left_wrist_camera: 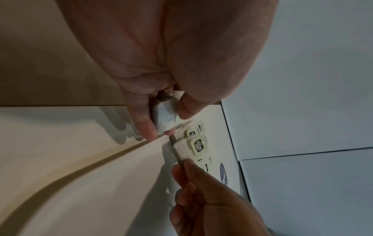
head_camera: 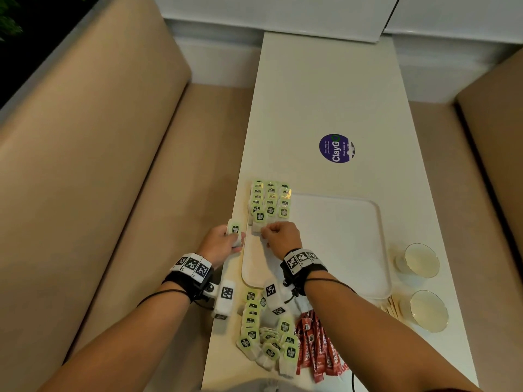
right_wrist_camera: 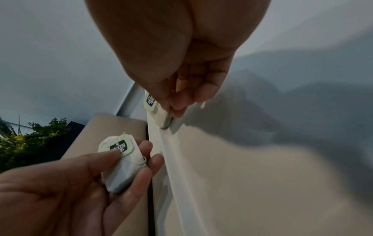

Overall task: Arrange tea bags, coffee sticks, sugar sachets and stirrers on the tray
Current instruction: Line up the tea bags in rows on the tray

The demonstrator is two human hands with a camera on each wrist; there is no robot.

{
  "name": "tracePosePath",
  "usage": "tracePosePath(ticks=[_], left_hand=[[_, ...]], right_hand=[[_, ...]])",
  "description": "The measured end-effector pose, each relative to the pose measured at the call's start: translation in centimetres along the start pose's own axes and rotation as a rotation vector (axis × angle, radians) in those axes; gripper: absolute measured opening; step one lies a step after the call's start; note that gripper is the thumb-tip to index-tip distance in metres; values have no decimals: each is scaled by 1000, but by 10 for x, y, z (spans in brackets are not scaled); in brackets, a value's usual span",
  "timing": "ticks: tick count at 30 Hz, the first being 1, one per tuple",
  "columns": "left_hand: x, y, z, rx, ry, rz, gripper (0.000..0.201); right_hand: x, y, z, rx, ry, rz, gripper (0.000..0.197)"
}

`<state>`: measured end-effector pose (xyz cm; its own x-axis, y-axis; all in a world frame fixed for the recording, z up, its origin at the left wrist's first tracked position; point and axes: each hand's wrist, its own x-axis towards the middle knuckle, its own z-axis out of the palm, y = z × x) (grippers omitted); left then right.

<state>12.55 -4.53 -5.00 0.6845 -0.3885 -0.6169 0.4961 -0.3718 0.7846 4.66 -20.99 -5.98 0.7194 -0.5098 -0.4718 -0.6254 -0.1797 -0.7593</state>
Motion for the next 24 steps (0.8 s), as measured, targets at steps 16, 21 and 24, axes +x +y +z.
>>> tracePosePath(ticks=[16, 21, 24], left_hand=[[-7, 3, -11, 125, 42, 51, 27], [-2, 0, -10, 205, 39, 56, 17], [-3, 2, -7, 195, 30, 57, 16]], right_hand=[[2, -7, 13, -20, 7, 84, 37], [3, -5, 15, 13, 10, 92, 35], [3, -4, 16, 9, 20, 93, 36]])
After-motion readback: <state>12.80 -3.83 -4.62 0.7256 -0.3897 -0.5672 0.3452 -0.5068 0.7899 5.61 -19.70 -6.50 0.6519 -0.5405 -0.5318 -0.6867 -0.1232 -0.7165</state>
